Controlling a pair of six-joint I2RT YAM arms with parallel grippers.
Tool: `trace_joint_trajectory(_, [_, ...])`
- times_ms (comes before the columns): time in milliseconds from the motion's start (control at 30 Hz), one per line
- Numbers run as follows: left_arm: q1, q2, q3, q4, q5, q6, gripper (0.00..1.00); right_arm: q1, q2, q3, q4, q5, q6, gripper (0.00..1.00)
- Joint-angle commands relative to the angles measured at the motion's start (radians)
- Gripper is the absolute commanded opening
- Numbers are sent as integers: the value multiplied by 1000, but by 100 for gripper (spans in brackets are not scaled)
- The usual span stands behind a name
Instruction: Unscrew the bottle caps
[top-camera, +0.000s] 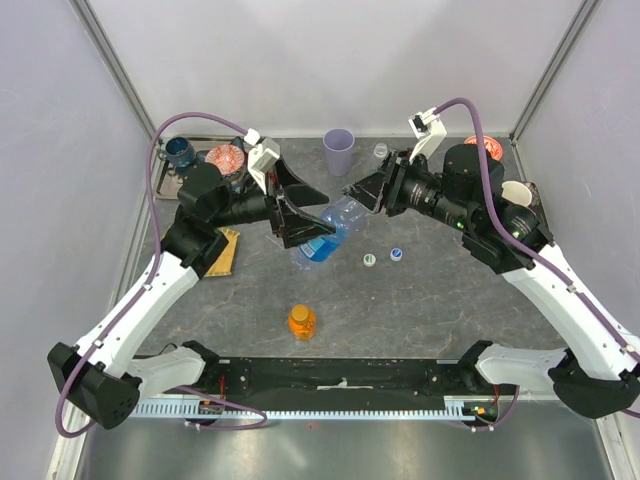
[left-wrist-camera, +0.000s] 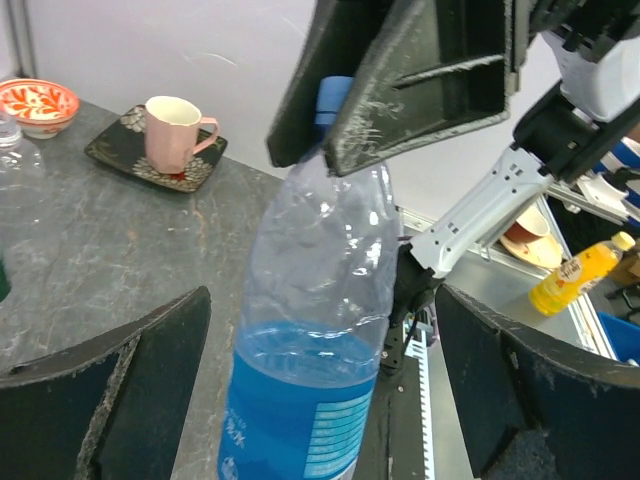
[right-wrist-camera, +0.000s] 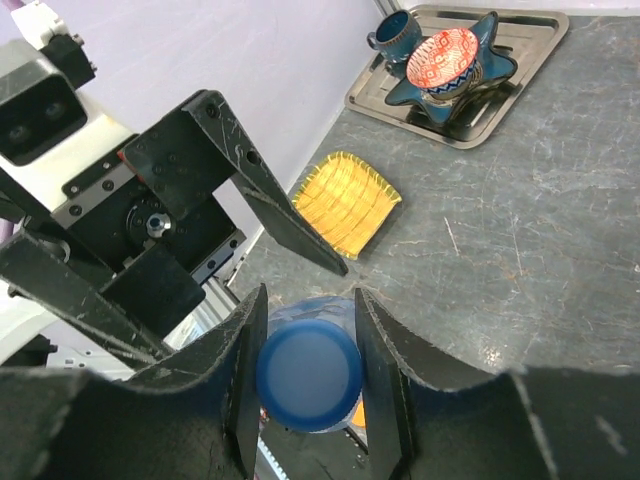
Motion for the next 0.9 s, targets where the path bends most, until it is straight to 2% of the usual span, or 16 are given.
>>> trace_joint_trajectory(0, [-39, -21, 6, 38, 48, 15, 100, -2, 1, 34, 39, -11, 48, 0])
trace_joint_trajectory(300, [-125, -29, 43, -155, -216, 249, 100, 0, 31, 35, 51, 24, 111, 0])
trace_joint_trajectory(867, [-212, 11, 43, -218, -379, 384, 98, 49, 65, 38, 68, 66, 137, 0])
